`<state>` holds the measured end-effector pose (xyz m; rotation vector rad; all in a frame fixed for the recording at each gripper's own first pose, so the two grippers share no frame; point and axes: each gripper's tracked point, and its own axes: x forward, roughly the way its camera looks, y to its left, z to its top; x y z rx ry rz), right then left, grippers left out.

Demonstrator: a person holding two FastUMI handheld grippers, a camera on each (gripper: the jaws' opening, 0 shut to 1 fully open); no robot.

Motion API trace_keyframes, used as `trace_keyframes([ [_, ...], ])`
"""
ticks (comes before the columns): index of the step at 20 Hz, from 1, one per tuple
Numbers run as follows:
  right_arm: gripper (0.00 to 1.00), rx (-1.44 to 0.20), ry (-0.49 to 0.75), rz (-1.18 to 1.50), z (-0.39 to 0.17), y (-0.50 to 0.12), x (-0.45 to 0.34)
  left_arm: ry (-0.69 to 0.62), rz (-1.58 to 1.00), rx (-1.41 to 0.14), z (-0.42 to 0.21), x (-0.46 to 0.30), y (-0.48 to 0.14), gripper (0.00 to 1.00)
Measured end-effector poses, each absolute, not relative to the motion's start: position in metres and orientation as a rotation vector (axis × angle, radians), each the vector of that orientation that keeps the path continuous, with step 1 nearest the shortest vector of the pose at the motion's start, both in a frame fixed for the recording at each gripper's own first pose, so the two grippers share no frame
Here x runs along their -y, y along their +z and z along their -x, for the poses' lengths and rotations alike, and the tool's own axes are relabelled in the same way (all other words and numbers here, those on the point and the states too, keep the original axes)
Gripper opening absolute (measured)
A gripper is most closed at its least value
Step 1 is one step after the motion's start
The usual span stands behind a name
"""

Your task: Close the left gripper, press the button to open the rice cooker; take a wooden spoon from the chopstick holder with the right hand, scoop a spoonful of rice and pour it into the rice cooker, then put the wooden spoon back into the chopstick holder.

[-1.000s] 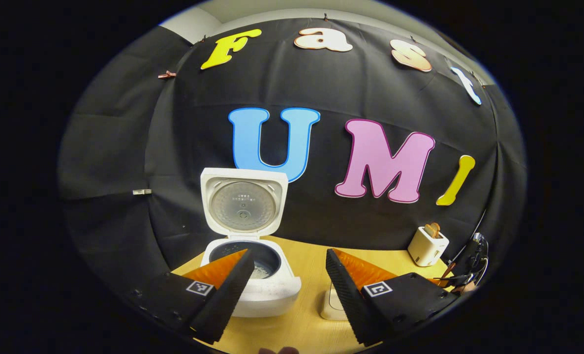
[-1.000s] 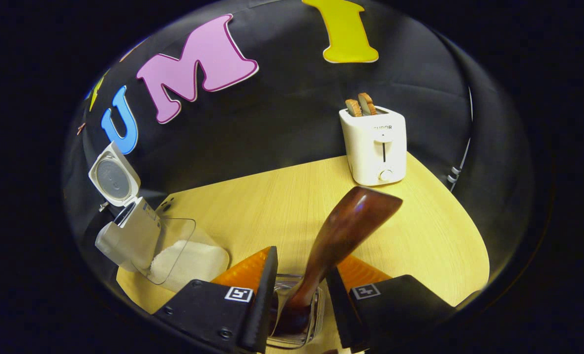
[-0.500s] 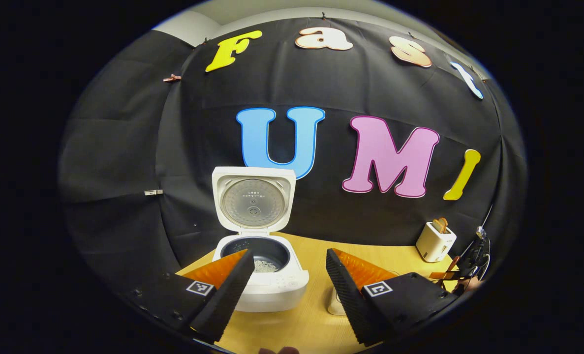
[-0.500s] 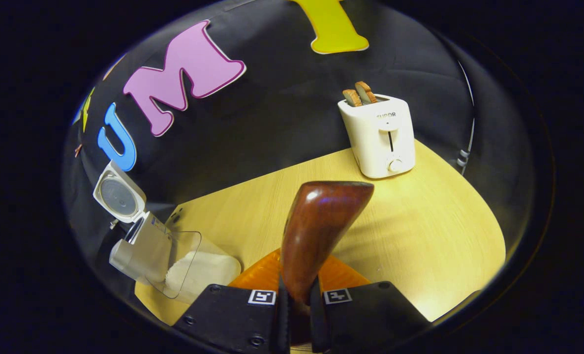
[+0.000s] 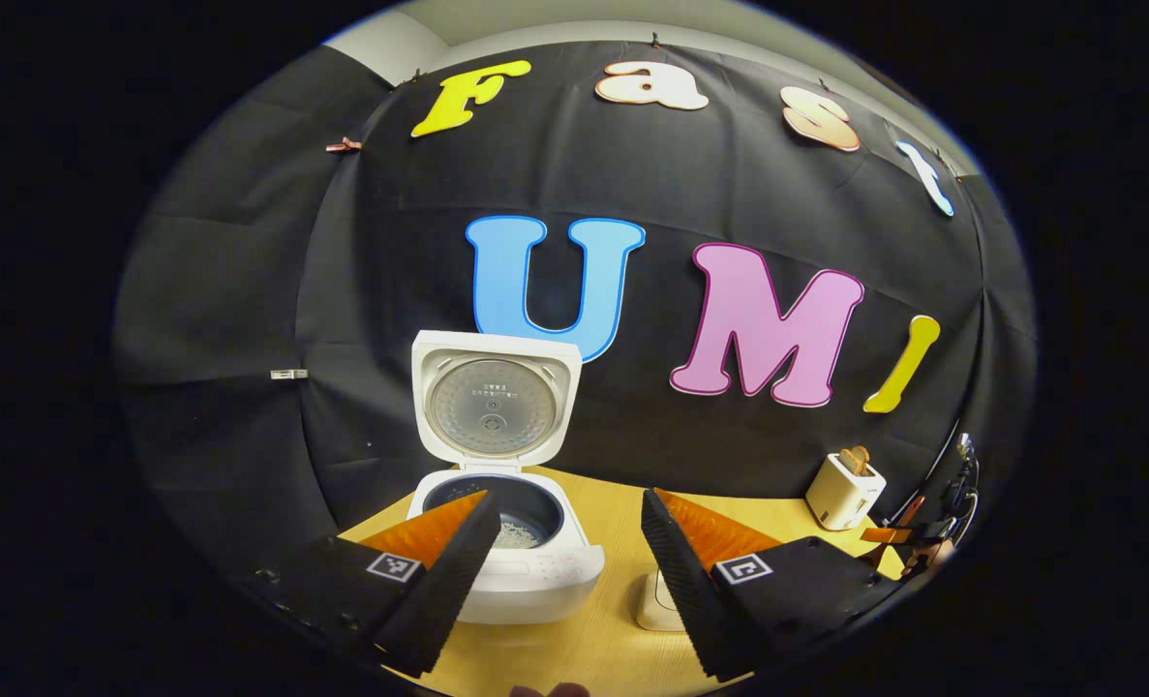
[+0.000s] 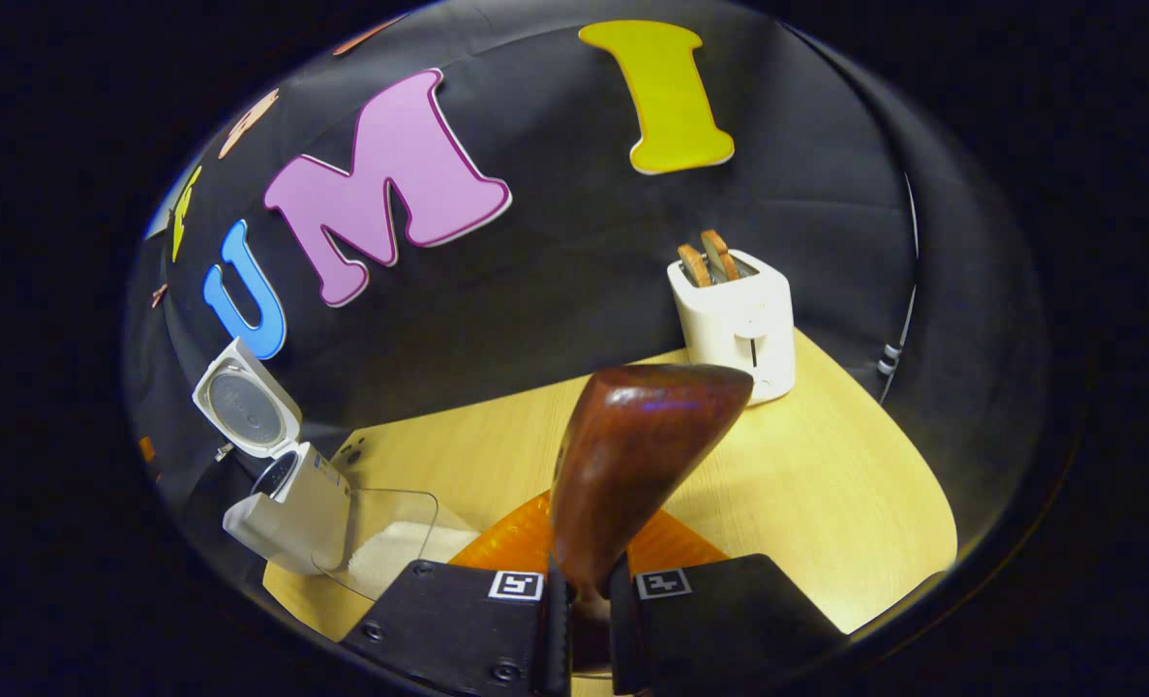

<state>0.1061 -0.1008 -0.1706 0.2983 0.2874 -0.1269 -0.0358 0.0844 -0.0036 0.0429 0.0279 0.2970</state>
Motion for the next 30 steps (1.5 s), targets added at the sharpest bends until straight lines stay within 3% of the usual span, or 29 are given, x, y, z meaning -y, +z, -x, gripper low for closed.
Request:
trace_keyframes([
  [8, 0.20, -0.170, -0.084, -0.197, -0.101, -0.089, 0.049, 0.229, -0.032, -0.003, 0.023, -0.100, 0.005, 0.95],
  [13, 0.20, -0.158, -0.016, -0.158, -0.121, -0.079, -0.013, 0.196, -0.026, 0.007, 0.019, -0.117, 0.009, 0.95],
  [18, 0.20, -0.214, 0.029, -0.087, -0.147, -0.115, -0.070, 0.182, -0.029, -0.004, 0.021, -0.138, 0.010, 0.95],
  [30, 0.20, -0.377, -0.051, 0.279, -0.199, -0.227, -0.110, 0.111, -0.047, -0.058, 0.000, -0.184, 0.001, 0.95],
])
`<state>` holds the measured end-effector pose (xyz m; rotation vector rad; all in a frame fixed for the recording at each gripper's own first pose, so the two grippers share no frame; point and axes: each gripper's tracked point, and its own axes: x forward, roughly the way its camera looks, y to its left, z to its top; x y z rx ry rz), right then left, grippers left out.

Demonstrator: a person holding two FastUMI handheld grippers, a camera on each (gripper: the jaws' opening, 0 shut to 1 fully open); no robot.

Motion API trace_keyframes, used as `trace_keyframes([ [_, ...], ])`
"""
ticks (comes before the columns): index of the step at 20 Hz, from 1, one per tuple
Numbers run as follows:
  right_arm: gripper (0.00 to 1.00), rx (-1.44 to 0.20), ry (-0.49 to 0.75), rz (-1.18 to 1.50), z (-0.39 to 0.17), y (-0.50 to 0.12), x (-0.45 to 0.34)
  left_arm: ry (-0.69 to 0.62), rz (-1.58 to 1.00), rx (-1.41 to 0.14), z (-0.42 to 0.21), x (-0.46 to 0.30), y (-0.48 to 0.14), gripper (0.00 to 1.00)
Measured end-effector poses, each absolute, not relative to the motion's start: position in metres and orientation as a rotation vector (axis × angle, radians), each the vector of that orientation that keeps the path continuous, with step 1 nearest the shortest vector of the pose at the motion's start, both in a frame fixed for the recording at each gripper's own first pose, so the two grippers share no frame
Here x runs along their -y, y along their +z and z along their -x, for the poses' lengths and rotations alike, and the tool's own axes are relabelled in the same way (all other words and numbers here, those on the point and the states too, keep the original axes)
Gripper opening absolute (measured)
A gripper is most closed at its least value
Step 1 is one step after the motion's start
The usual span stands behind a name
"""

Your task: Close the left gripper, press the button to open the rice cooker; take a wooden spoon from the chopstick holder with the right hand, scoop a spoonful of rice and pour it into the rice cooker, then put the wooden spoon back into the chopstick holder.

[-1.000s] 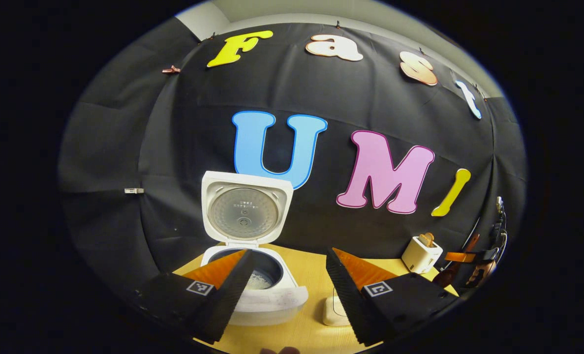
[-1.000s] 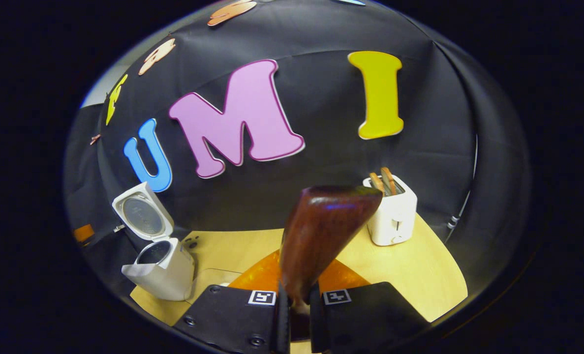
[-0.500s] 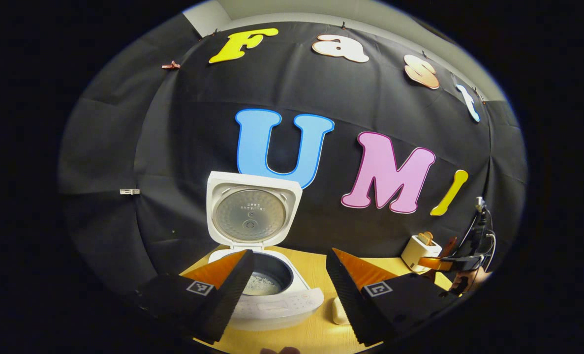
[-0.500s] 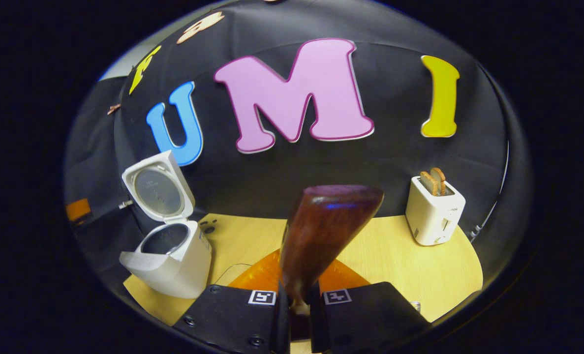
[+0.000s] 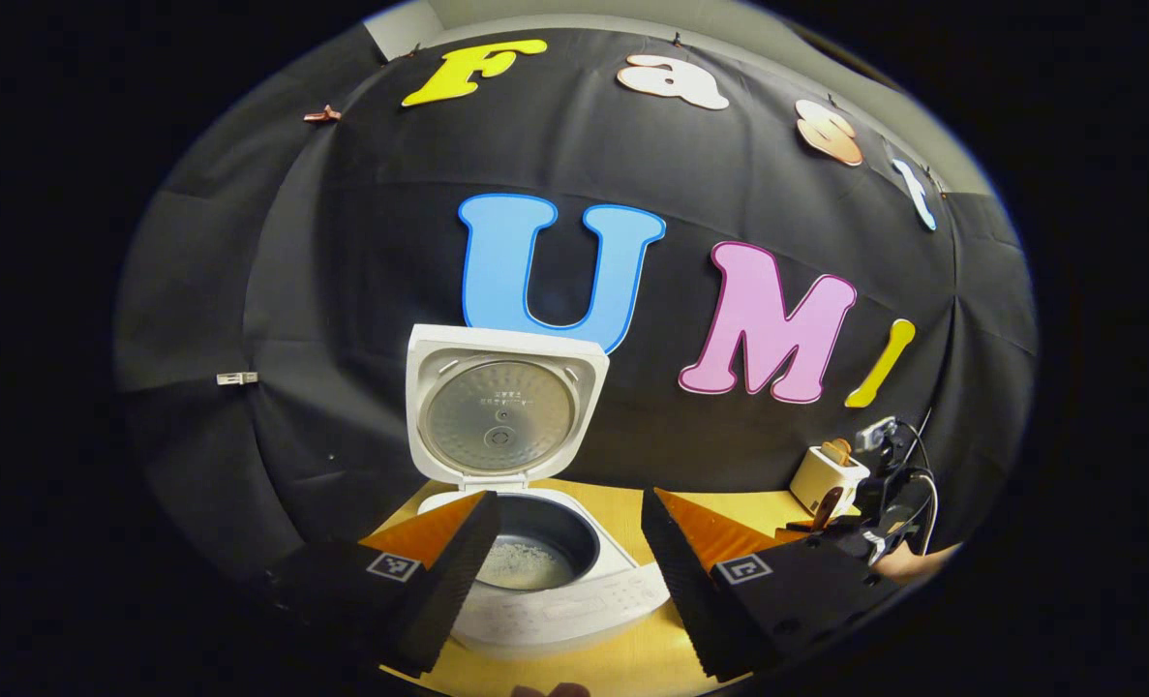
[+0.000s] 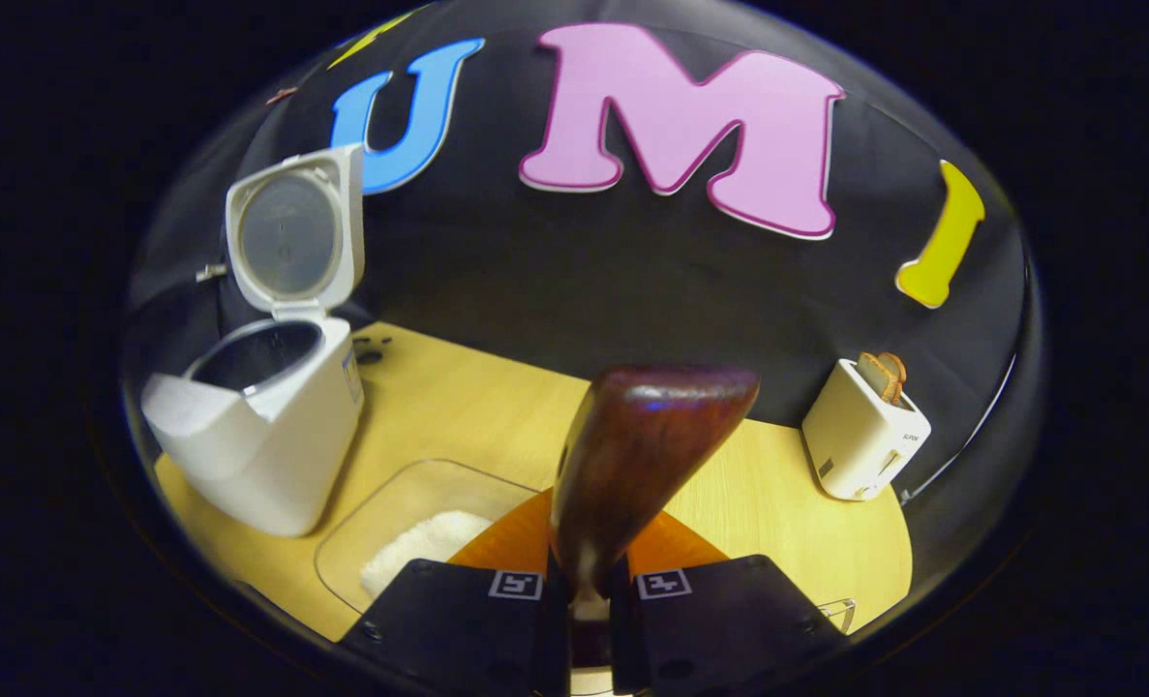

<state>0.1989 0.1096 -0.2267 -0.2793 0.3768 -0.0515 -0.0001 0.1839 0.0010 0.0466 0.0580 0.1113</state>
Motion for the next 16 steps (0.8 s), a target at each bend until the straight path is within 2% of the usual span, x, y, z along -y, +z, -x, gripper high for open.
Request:
trace_keyframes([
  [3, 0.20, -0.461, -0.078, 0.337, -0.198, -0.261, -0.112, 0.100, -0.028, -0.068, -0.008, -0.195, -0.003, 0.95],
  [6, 0.20, -0.470, -0.076, 0.380, -0.202, -0.271, -0.125, 0.090, -0.032, -0.066, -0.013, -0.203, -0.001, 0.95],
  [13, 0.20, -0.496, -0.087, 0.064, -0.209, -0.285, -0.172, 0.091, -0.042, -0.066, -0.014, -0.214, 0.000, 0.95],
  [16, 0.20, -0.513, -0.118, -0.171, -0.209, -0.286, -0.169, 0.104, -0.041, -0.063, -0.012, -0.219, 0.002, 0.95],
])
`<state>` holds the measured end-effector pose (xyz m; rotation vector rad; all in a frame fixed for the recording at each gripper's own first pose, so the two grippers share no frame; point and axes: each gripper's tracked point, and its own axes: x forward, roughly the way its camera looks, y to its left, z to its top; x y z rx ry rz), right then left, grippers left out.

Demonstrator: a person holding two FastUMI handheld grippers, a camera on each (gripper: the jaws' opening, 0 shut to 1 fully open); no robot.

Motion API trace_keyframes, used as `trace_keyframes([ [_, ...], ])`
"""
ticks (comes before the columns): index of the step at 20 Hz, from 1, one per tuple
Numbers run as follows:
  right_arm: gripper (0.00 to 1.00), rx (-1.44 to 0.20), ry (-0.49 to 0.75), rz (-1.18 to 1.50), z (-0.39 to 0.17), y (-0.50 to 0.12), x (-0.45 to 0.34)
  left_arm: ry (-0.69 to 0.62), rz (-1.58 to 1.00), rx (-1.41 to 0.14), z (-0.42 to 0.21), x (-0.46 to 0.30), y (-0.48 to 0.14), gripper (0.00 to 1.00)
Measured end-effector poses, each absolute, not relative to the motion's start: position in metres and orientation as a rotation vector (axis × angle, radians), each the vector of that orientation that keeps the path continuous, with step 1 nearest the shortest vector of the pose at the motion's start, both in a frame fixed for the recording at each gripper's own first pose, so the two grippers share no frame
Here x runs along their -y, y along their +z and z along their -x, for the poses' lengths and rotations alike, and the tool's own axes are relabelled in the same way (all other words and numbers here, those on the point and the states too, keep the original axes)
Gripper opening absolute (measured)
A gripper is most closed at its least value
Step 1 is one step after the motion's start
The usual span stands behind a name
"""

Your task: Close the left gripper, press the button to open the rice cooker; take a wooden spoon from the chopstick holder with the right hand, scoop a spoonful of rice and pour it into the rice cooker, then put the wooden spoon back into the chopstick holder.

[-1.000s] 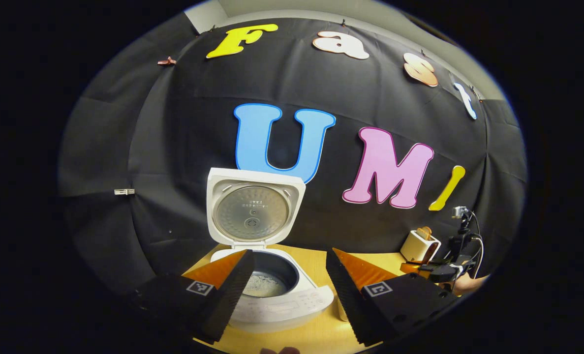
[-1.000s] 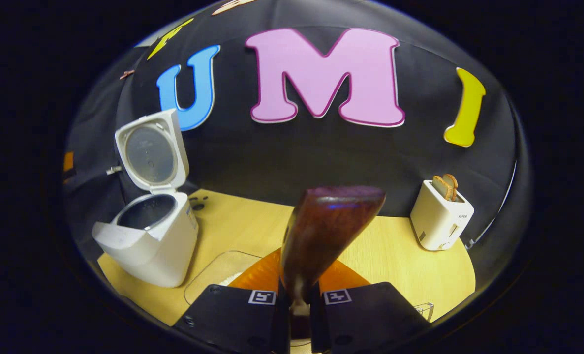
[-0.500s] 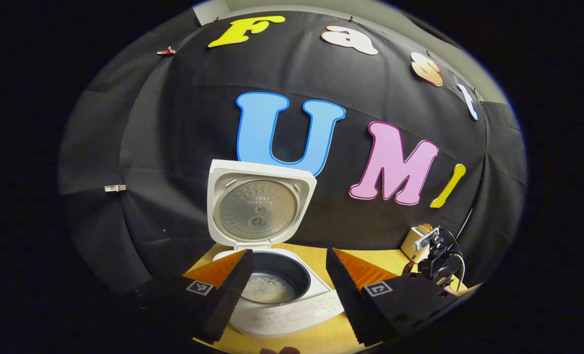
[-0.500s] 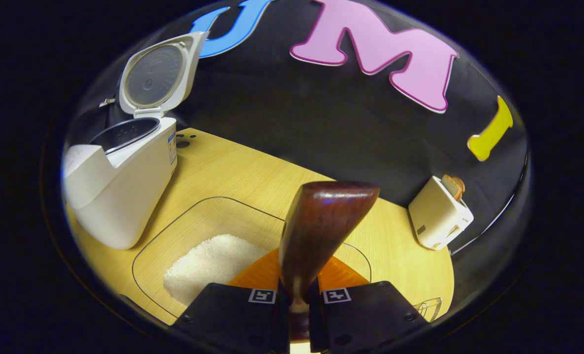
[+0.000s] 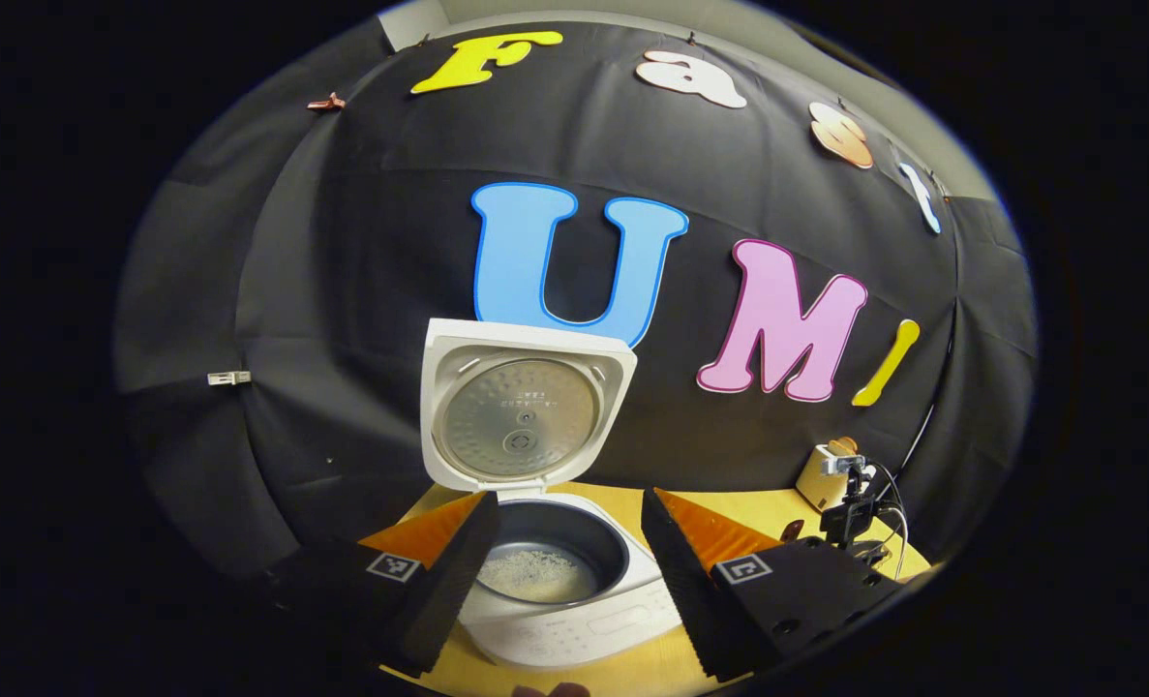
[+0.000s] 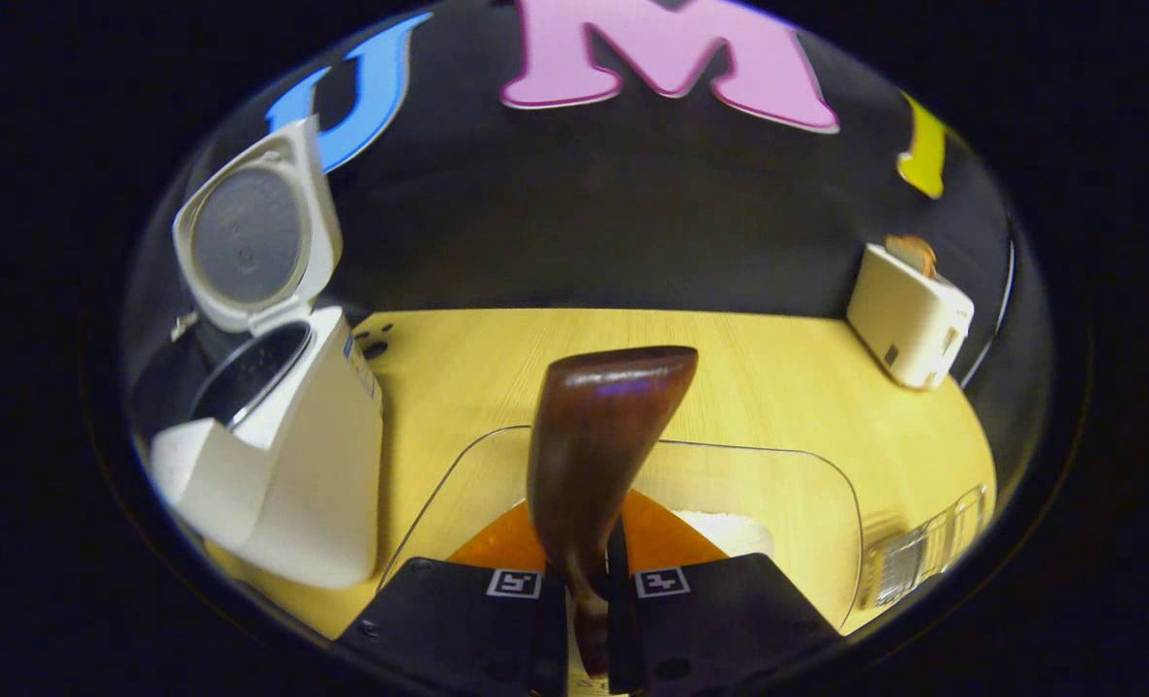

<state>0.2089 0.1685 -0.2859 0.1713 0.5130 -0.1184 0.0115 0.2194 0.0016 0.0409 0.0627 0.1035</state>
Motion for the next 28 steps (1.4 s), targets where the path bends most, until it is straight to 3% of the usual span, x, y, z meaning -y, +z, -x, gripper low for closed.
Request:
trace_keyframes([
  [2, 0.20, -0.521, -0.135, -0.382, -0.208, -0.290, -0.169, 0.107, -0.041, -0.060, -0.010, -0.220, 0.002, 0.90],
  [3, 0.20, -0.518, -0.142, -0.469, -0.205, -0.289, -0.166, 0.110, -0.041, -0.058, -0.009, -0.221, 0.003, 0.95],
  [8, 0.19, -0.460, -0.145, -0.707, -0.200, -0.284, -0.153, 0.112, -0.050, -0.054, -0.008, -0.217, 0.005, 0.95],
  [16, 0.19, -0.353, -0.141, -0.882, -0.189, -0.235, -0.132, 0.098, -0.044, -0.036, -0.003, -0.206, 0.012, 0.95],
  [17, 0.19, -0.334, -0.149, -0.900, -0.187, -0.225, -0.128, 0.098, -0.043, -0.033, -0.002, -0.206, 0.012, 0.90],
  [18, 0.19, -0.315, -0.156, -0.908, -0.187, -0.215, -0.124, 0.096, -0.041, -0.030, 0.000, -0.205, 0.012, 0.95],
  [20, 0.18, -0.285, -0.161, -0.911, -0.185, -0.193, -0.120, 0.096, -0.035, -0.024, 0.003, -0.206, 0.015, 0.90],
  [21, 0.18, -0.274, -0.158, -0.909, -0.186, -0.182, -0.120, 0.096, -0.030, -0.020, 0.005, -0.206, 0.016, 0.95],
  [28, 0.18, -0.209, -0.084, -0.889, -0.196, -0.099, -0.156, 0.112, -0.018, 0.005, 0.018, -0.221, 0.020, 0.95],
])
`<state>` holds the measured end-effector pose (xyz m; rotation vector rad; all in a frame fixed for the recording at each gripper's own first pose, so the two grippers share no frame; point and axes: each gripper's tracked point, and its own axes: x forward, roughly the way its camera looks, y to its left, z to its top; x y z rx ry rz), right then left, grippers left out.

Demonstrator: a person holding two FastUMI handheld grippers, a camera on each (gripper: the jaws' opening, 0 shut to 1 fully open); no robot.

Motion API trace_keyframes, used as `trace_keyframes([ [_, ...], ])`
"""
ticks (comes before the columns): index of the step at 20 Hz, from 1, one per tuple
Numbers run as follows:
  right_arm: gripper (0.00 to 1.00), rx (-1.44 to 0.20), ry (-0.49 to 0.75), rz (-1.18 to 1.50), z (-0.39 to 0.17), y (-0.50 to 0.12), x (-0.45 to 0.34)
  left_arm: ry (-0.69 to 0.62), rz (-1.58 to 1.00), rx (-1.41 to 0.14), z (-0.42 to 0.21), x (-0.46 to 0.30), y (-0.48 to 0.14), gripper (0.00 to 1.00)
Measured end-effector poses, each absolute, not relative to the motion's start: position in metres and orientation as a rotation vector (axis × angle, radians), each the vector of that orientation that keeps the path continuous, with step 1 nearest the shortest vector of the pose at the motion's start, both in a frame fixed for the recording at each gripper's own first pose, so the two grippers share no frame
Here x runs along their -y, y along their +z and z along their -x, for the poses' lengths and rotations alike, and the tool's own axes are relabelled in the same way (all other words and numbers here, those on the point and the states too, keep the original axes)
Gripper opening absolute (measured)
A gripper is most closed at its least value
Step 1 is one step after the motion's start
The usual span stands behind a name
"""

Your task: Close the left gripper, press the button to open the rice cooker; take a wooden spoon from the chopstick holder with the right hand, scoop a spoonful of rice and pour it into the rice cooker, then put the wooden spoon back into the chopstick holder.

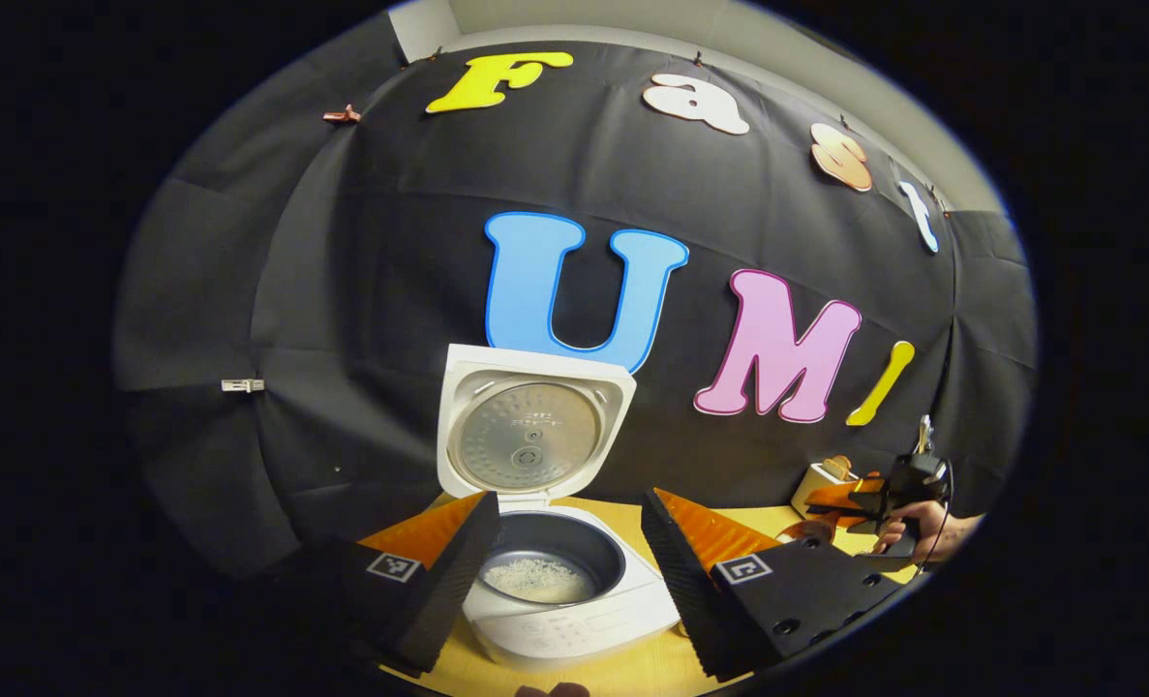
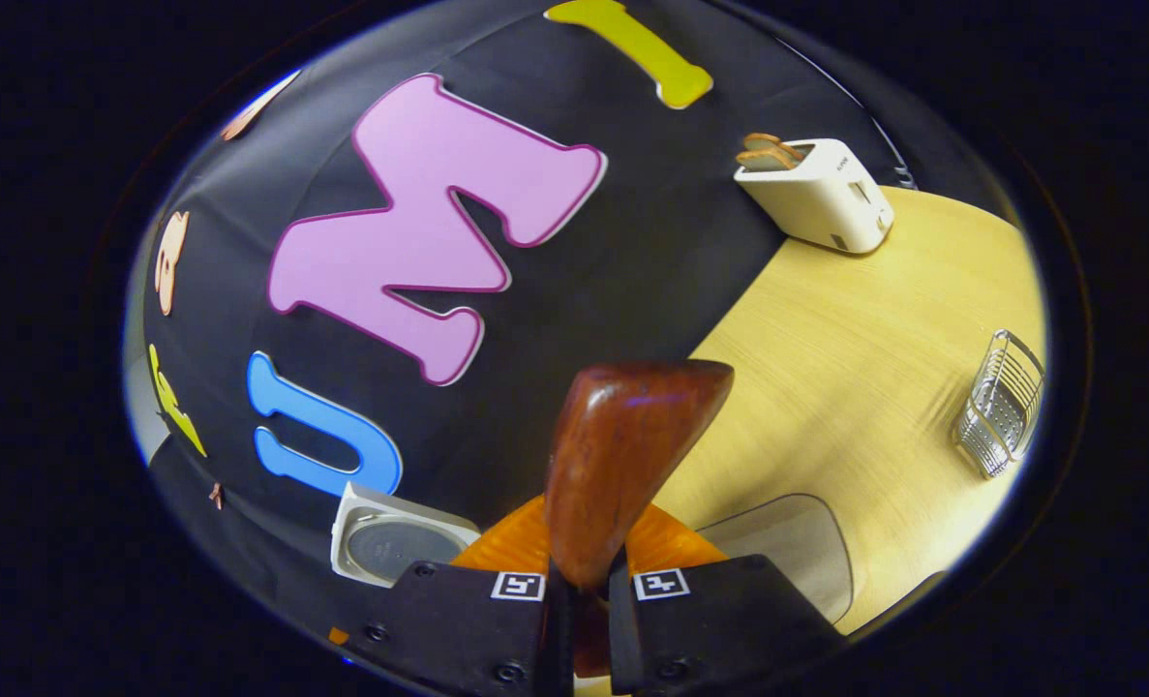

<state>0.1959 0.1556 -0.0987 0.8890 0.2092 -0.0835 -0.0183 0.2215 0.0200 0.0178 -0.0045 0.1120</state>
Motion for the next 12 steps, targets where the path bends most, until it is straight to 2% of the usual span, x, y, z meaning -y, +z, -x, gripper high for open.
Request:
trace_keyframes([
  [5, 0.18, -0.204, 0.039, -0.872, -0.220, -0.054, -0.227, 0.134, 0.006, 0.015, 0.033, -0.234, 0.017, 0.95],
  [12, 0.18, -0.248, 0.170, -0.851, -0.260, -0.038, -0.342, 0.189, 0.031, 0.031, 0.057, -0.255, 0.016, 0.95],
])
